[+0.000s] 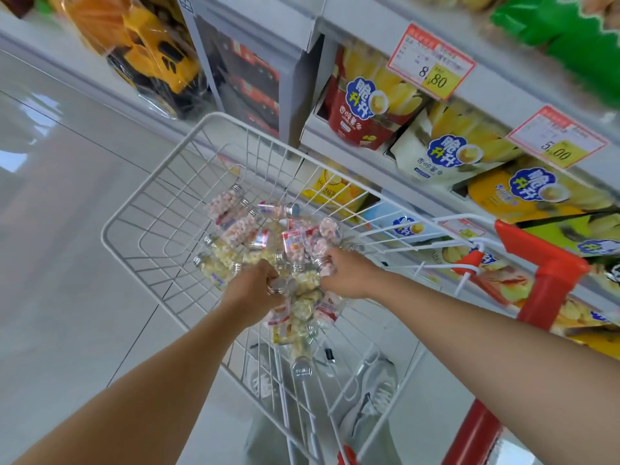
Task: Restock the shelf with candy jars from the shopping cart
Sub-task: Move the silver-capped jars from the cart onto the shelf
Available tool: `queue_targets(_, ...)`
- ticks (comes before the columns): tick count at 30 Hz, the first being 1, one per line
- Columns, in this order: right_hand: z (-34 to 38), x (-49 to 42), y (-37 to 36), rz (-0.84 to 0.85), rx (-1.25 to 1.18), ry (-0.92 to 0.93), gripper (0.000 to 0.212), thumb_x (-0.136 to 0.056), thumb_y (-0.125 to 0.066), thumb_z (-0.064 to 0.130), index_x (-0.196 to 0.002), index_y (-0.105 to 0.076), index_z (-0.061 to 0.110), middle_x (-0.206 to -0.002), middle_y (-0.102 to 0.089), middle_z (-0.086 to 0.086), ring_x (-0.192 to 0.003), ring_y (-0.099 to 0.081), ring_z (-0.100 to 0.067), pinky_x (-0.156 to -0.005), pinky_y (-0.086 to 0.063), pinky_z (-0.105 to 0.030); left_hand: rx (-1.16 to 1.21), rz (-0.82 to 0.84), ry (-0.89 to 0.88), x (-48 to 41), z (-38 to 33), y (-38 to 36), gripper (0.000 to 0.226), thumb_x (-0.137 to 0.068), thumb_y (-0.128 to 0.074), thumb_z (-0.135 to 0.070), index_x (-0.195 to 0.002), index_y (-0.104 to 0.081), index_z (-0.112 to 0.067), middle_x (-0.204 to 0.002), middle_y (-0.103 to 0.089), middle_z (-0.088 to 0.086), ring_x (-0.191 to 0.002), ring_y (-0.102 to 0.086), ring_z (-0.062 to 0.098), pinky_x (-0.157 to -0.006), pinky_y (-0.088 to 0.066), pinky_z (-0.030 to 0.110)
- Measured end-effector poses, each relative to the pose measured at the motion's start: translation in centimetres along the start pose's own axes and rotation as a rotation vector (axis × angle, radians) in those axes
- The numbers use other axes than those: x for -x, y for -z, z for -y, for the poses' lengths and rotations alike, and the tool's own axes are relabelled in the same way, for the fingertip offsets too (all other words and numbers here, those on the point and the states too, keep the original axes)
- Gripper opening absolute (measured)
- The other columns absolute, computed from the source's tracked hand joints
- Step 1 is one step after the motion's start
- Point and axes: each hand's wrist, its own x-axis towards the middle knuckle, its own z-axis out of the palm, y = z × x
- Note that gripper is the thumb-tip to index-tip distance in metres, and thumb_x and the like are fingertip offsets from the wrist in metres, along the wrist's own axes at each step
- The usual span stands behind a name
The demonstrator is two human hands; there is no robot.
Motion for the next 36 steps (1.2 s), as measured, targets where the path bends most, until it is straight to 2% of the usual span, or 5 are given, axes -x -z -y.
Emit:
queue_targets(4, 0.6, 3.2, 2.3, 0.012, -0.396, 0.105, 0.058, -0.084, -0.065, 0.024, -0.135, -0.037, 0.022, -0.11, -0.044, -0.002, -0.09, -0.05, -0.016, -0.07, -0.045, -0.027, 0.449, -0.043, 0.067, 1.3, -1.0, 2.6, 0.027, -0.082, -0.073, -0.014, -0.101, -0.054, -0.017, -0.087, -0.059, 0.001, -0.07, -0.055, 0.015, -0.059, -0.043, 0.024)
queue_targets(12, 3.4, 12.5, 9.2, -0.086, -0.758, 0.344, 0.054, -0.09, -0.064, 0.017, -0.132, -0.031, 0.026, -0.098, -0.049, 0.007, -0.082, -0.052, -0.01, -0.07, -0.048, -0.022, 0.962, 0.014, -0.055, 7.1, -8.8, 11.1, 0.014, -0.093, -0.059, -0.012, -0.105, -0.058, -0.018, -0.087, -0.06, 0.008, -0.074, -0.061, 0.02, -0.073, -0.053, 0.036)
queue_targets(18, 5.5, 22.1, 15.8, -0.231, -0.862, 0.488, 0.024, -0.103, -0.04, 0.026, -0.125, -0.044, 0.02, -0.091, -0.055, -0.004, -0.078, -0.052, -0.012, -0.064, -0.047, -0.018, 0.928, -0.047, -0.273, 13.6, -16.0, 18.0, 0.022, -0.094, -0.056, -0.014, -0.115, -0.06, -0.016, -0.093, -0.066, 0.012, -0.077, -0.064, 0.024, -0.074, -0.054, 0.036)
queue_targets(27, 3.0, 38.6, 26.3, -0.759, -0.774, 0.86, 0.027, -0.093, -0.059, 0.021, -0.116, -0.047, 0.016, -0.096, -0.063, -0.001, -0.079, -0.062, -0.003, -0.073, -0.053, -0.024, 0.75, -0.341, -0.806, 24.1, -31.7, 24.6, 0.011, -0.089, -0.063, -0.016, -0.095, -0.065, -0.025, -0.075, -0.07, -0.011, -0.069, -0.063, 0.0, -0.062, -0.048, 0.009)
queue_targets(36, -6.2, 45.4, 35.1, -1.097, -0.459, 0.705, 0.031, -0.083, -0.072, 0.029, -0.107, -0.054, 0.023, -0.105, -0.063, -0.001, -0.092, -0.064, -0.017, -0.086, -0.055, -0.038, 0.51, -0.365, -1.108, 25.9, -46.2, 24.4, 0.025, -0.088, -0.067, -0.025, -0.112, -0.066, -0.026, -0.098, -0.07, -0.005, -0.092, -0.068, 0.012, -0.083, -0.055, 0.028)
